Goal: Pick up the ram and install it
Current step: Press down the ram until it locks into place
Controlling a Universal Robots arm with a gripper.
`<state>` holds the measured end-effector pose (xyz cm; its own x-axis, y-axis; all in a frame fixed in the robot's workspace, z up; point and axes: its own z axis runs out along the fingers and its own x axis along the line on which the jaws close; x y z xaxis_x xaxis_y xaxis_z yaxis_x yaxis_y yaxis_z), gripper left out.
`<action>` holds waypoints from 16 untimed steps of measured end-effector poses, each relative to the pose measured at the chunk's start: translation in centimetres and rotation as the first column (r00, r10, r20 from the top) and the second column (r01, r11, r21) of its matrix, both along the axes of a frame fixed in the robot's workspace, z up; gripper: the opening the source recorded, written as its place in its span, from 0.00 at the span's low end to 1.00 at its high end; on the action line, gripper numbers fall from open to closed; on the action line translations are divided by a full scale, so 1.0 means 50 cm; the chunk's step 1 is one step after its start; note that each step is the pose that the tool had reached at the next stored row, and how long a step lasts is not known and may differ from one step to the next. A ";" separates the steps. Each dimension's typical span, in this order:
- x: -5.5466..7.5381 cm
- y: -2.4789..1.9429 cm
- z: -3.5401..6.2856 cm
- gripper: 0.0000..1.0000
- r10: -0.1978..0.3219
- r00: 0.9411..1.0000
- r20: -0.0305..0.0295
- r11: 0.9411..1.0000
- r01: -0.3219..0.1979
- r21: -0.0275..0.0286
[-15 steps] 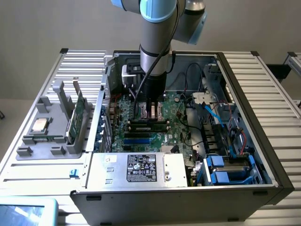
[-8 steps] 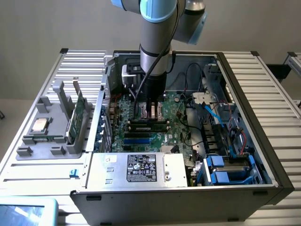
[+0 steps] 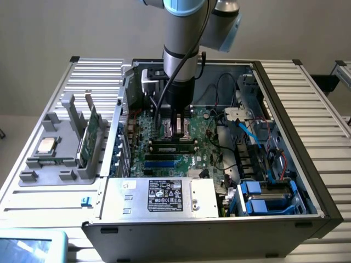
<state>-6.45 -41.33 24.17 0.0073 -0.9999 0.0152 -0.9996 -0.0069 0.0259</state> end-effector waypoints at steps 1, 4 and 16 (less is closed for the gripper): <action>0.000 0.0000 0.003 0.09 0.000 1.000 0.000 1.000 0.000 0.000; 0.000 0.0000 0.009 0.09 0.000 1.000 0.000 1.000 0.000 0.000; 0.000 0.0002 0.014 0.09 -0.048 0.999 0.000 0.999 0.048 0.000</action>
